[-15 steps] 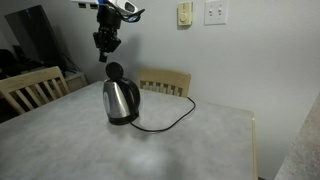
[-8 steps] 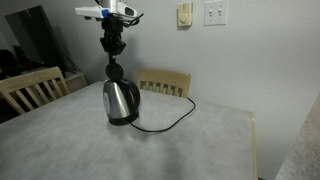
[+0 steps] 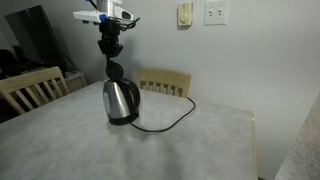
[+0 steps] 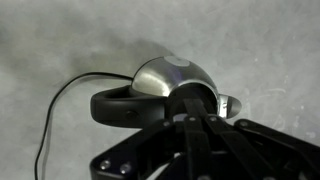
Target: Close the kettle lid
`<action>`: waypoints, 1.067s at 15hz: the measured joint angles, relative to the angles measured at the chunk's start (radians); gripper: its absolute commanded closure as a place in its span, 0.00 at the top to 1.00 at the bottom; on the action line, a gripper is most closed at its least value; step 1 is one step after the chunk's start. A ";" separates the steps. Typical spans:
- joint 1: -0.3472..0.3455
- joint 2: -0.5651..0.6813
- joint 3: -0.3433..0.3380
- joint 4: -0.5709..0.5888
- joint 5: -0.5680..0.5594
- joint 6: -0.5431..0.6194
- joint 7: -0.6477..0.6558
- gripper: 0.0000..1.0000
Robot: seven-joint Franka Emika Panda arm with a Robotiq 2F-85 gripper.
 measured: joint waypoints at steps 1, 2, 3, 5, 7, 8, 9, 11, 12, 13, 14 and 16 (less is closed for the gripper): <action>0.001 0.000 0.002 0.000 0.000 0.001 0.000 0.00; 0.003 0.001 0.003 0.000 0.000 0.001 0.000 0.00; 0.004 0.002 0.006 0.000 0.000 0.001 -0.001 0.00; 0.008 0.004 0.007 0.000 -0.004 0.001 -0.001 0.00; 0.011 0.006 0.007 0.000 -0.010 0.002 -0.001 0.00; 0.011 0.008 0.007 0.001 -0.012 0.002 -0.001 0.00; 0.011 0.011 0.007 0.002 -0.012 0.002 -0.001 0.00; 0.011 0.016 0.008 0.004 -0.012 0.001 -0.002 0.00; 0.011 0.019 0.008 0.004 -0.012 0.001 -0.002 0.00; 0.011 0.020 0.009 0.005 -0.012 0.001 -0.002 0.00; 0.011 0.021 0.010 0.006 -0.012 0.001 -0.003 0.00; 0.012 0.023 0.014 0.011 -0.012 0.000 -0.006 0.00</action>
